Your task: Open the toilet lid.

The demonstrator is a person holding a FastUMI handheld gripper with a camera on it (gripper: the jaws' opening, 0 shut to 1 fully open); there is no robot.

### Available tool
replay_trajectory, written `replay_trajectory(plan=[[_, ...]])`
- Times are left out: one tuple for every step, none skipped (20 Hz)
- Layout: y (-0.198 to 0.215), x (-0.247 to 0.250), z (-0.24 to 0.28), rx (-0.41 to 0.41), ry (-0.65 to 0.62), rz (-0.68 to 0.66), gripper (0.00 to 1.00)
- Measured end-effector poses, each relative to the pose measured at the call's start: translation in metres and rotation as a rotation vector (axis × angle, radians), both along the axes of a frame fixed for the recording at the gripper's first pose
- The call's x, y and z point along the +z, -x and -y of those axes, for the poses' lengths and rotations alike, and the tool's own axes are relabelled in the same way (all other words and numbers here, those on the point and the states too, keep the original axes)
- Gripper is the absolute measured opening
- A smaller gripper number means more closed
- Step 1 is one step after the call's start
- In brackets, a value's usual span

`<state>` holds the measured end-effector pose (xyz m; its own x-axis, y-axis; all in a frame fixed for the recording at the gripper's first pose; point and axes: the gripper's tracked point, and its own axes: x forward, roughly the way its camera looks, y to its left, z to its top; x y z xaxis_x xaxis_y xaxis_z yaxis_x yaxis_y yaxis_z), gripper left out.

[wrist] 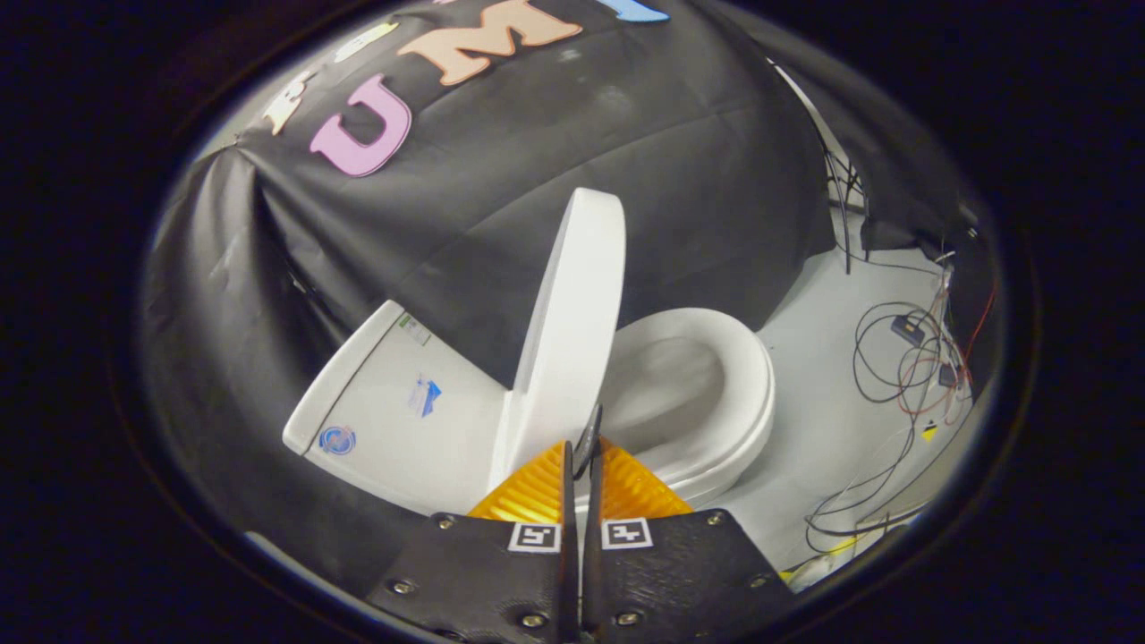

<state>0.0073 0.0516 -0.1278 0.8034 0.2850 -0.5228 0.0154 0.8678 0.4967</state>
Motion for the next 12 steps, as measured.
replay_trajectory(plan=[[0.001,0.002,-0.004,0.008,0.014,0.005,0.02],[0.001,0.003,-0.008,0.017,0.029,0.012,0.02],[0.002,0.005,-0.010,0.023,0.040,0.023,0.02],[0.001,0.009,-0.012,0.029,0.049,0.034,0.02],[0.002,0.012,-0.014,0.033,0.047,0.048,0.02],[0.001,0.014,-0.017,0.035,0.037,0.055,0.02],[0.002,0.016,-0.019,0.040,0.031,0.062,0.02],[0.002,0.019,-0.021,0.044,0.031,0.068,0.02],[0.002,0.021,-0.023,0.049,0.034,0.076,0.03],[0.002,0.023,-0.025,0.057,0.046,0.086,0.02],[0.003,0.027,-0.028,0.066,0.058,0.095,0.02],[0.003,0.029,-0.030,0.076,0.072,0.107,0.02]])
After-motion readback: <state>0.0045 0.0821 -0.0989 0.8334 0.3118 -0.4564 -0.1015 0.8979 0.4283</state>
